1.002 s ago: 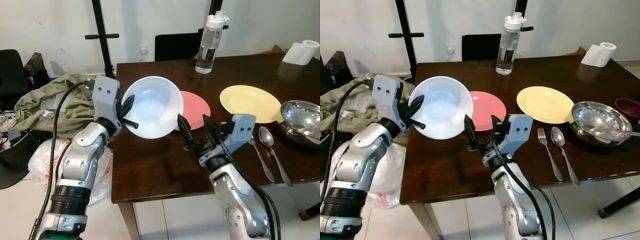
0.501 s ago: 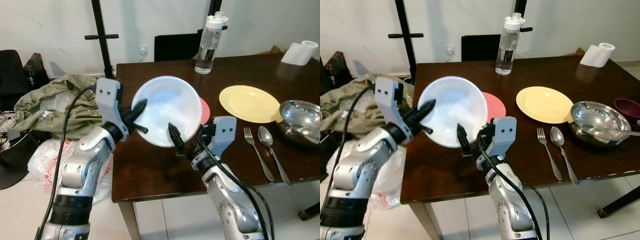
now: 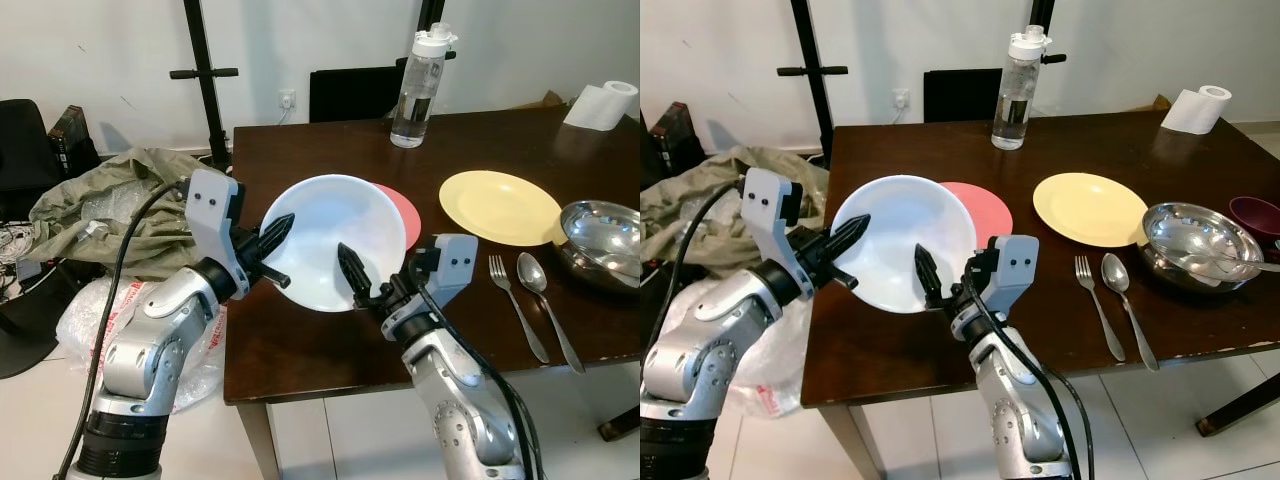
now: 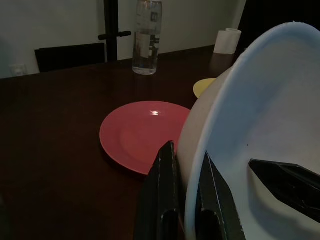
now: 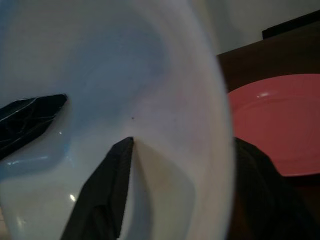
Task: Setting the table
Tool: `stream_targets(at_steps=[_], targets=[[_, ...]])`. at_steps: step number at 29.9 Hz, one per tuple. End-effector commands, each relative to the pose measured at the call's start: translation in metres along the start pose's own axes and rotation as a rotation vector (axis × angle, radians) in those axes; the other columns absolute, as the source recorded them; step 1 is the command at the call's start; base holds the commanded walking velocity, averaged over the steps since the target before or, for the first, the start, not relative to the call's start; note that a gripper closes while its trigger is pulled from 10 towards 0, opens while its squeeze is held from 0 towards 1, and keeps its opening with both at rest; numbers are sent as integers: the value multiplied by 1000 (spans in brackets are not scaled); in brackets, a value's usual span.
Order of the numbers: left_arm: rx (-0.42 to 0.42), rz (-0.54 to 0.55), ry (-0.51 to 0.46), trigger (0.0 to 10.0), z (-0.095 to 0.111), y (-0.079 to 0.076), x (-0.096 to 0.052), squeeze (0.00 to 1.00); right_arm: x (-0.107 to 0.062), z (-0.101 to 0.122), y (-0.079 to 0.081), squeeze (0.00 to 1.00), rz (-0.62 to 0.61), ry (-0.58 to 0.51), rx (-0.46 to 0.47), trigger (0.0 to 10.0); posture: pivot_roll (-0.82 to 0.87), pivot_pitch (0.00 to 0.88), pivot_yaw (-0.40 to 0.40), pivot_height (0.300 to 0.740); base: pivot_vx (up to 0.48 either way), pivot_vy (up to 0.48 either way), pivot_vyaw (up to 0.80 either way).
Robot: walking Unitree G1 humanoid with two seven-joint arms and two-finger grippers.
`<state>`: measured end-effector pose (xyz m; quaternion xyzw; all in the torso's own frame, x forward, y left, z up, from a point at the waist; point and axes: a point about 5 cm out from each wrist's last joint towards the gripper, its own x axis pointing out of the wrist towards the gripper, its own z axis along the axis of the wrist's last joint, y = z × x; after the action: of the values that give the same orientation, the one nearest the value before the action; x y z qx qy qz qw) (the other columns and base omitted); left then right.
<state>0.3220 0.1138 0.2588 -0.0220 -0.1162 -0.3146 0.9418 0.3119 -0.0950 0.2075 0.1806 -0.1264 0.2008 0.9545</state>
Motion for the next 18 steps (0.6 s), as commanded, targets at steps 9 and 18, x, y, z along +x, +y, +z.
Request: stream_targets(at_steps=[9,18], targets=[[-20,-151,51,10000,-14,-27,0,0,0,-3,-9,0,-81,7,74,0,86,156,114,740,0,0,0],[-14,-145,62,10000,-17,-28,-1,0,0,-3,-11,0,-101,-3,86,0,84,157,115,740,0,0,0]])
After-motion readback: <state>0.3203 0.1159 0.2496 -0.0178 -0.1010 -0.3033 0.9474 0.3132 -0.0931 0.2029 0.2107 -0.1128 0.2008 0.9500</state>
